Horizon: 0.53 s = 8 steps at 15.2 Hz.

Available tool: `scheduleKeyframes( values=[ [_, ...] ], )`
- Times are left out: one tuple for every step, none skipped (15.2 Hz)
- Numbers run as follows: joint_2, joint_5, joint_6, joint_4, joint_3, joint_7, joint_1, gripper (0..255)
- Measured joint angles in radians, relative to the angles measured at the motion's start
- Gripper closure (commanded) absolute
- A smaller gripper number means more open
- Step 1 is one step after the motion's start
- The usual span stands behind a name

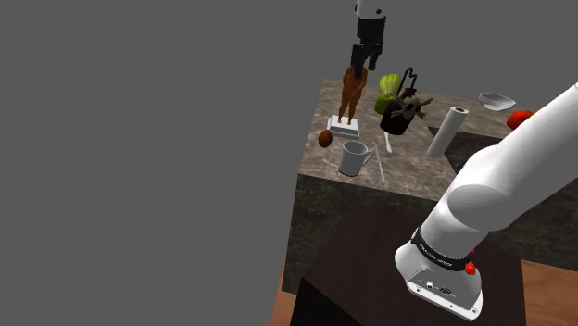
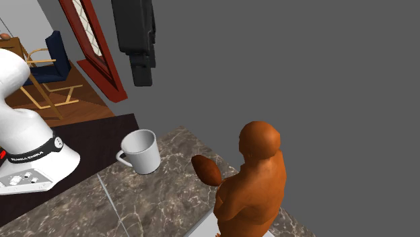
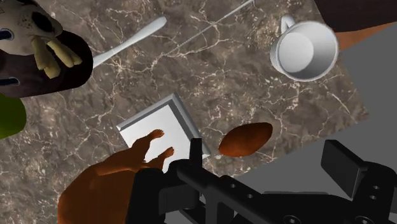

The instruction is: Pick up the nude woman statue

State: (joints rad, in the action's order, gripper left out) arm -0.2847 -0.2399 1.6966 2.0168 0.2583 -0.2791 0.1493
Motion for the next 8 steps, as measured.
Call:
scheduleKeyframes(
  values=[
    [0.031,-0.002,0.009,-0.028,0.016,-0.022,0.007,0],
    [0.057,-0.002,0.004,-0.063,0.025,-0.038,0.011,0],
    [0.089,0.000,0.011,-0.095,0.036,-0.054,0.016,0],
    [0.123,0.005,0.009,-0.133,0.044,-0.067,0.018,0],
    [0.163,0.009,0.011,-0.178,0.060,-0.093,0.028,0],
    [0.195,0.014,0.011,-0.217,0.072,-0.115,0.035,0],
    [0.225,0.019,0.014,-0.249,0.082,-0.132,0.042,0],
    [0.260,0.027,0.018,-0.285,0.092,-0.151,0.050,0]
  ],
)
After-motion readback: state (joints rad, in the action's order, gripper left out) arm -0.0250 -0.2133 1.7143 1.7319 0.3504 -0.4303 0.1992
